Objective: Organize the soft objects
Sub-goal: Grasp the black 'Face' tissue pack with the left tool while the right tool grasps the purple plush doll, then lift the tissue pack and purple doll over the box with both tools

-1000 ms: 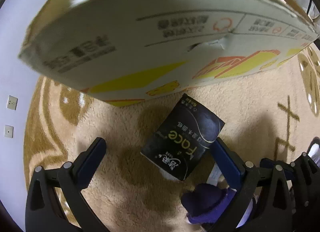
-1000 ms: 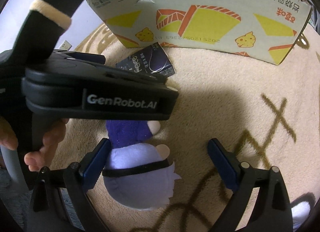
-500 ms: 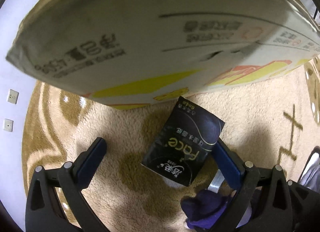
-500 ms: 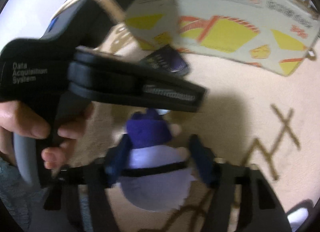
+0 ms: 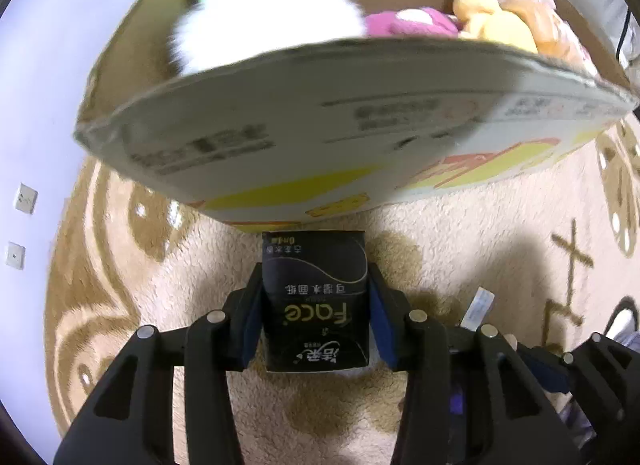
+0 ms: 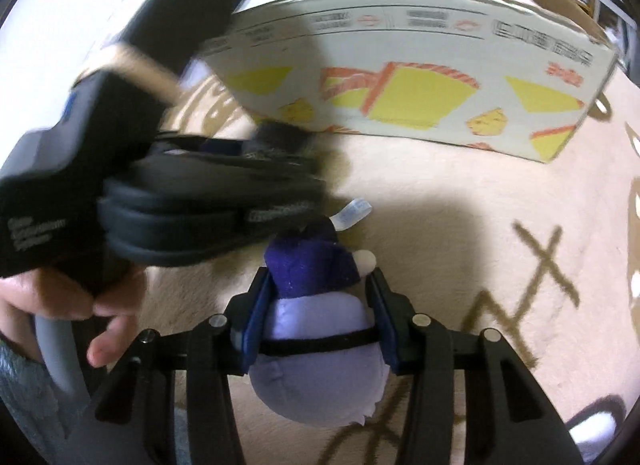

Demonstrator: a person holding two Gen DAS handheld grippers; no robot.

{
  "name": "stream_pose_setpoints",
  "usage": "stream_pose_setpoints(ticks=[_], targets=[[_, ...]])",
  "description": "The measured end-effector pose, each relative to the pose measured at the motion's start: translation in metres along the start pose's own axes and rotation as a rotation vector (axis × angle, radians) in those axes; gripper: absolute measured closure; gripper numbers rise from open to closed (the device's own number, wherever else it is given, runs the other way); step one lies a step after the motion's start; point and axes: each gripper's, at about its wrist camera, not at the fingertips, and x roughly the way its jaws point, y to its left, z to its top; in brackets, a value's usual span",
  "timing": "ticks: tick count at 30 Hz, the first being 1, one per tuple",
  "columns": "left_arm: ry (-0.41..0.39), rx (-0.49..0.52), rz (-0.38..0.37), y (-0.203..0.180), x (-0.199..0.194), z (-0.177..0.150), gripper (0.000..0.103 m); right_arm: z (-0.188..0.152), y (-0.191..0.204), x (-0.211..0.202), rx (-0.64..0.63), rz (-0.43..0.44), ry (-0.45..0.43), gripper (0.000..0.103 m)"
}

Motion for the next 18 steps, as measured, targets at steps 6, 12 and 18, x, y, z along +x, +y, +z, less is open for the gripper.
stream_pose_setpoints(ticks=[6, 12, 18], targets=[[-0.004, -0.009, 0.014, 0.003, -0.006, -0.003, 0.058, 0.000, -0.002, -0.002, 0.001, -0.007, -0.008, 0.053], [-0.015, -0.036, 0.030, 0.001, -0.019, -0.005, 0.058, 0.000, -0.010, -0.016, 0.026, -0.026, -0.036, 0.053], [-0.038, -0.051, 0.054, 0.002, -0.036, -0.014, 0.058, -0.001, -0.031, -0.027, 0.074, -0.042, -0.064, 0.053]])
